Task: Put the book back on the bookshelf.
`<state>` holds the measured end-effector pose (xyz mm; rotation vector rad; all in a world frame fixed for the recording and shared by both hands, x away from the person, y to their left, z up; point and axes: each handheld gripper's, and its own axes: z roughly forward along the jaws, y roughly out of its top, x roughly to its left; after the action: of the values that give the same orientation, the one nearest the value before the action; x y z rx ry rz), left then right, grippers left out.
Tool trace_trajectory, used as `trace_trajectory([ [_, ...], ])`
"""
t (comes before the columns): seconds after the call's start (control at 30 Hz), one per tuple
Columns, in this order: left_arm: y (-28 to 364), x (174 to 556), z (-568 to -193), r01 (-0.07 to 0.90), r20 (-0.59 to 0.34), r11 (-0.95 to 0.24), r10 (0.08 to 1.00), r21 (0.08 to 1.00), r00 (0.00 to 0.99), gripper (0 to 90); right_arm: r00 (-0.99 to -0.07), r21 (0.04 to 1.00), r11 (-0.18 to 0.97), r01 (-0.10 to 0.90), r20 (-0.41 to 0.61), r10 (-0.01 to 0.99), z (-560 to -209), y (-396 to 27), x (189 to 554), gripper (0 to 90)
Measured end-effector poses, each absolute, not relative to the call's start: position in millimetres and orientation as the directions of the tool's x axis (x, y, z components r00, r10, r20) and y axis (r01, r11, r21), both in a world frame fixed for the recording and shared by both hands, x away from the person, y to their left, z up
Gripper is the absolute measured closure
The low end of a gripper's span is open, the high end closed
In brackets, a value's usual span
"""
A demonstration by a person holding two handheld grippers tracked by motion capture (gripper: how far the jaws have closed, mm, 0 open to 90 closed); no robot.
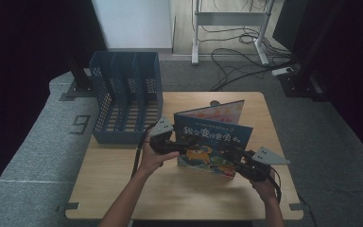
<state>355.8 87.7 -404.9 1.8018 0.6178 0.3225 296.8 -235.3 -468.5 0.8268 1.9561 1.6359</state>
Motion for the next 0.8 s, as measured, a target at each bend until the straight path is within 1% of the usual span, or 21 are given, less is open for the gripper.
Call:
trace_trajectory([
  [0.4, 79.9, 351.0, -407.1, 0.222, -0.051, -0.246, 0.556, 0.944, 0.829, 32.6, -0.701, 0.980, 0.093, 0.174, 0.057, 0.711, -470.7, -237.1, 299.7, 59.7],
  [0.8, 80.0, 348.3, -407.4, 0.216, -0.043, -0.249, 0.557, 0.944, 0.829, 37.5, -0.672, 0.978, 0.070, 0.196, 0.082, 0.736, -472.6, -238.6, 302.4, 53.3],
])
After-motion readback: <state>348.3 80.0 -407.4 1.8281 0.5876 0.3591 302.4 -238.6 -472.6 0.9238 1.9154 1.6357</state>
